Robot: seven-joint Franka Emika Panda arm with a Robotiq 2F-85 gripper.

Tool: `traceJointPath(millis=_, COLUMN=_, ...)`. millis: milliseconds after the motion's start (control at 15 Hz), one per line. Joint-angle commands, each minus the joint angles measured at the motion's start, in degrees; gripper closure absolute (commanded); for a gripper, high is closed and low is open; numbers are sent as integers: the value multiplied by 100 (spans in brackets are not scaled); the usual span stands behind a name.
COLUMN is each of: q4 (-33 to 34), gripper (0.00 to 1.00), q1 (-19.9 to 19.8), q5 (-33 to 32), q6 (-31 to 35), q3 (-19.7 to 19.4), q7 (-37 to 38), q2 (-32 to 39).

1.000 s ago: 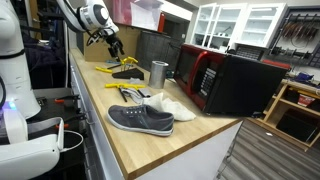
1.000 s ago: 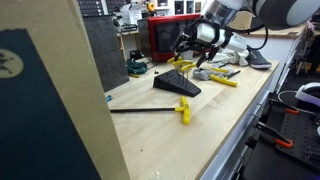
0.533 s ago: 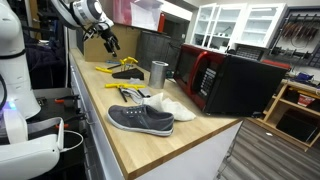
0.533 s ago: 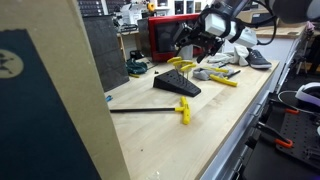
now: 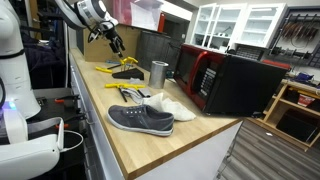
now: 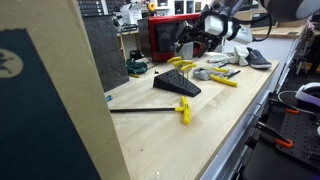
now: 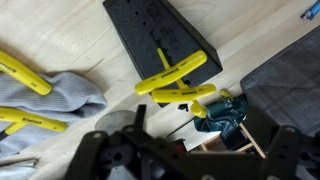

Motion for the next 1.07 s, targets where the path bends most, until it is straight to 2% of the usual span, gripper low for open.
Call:
traceJointPath(millis=0, q4=193, gripper=0, q1=-339, q5=-407, q6=74, q3=178, q7=233, q2=176)
traceJointPath(millis=467, q4=394, gripper=0, q1=-555, q5=-754, q6=459, q3=359, q7=571, q2=505)
traceJointPath(millis=533, q4=418, gripper=25, q1=-560, q5=-772, q6=531, q3=383, q7=602, q2=562)
traceJointPath(millis=600, q4=437, gripper=26, q1=-559, q5=-762, q6=581, q3=405, q7=606, q2=598)
traceJointPath(millis=1000, q4=400, gripper=71, q1=-496, q5=-663, q6=638, q3=510, q7=674, q2=557)
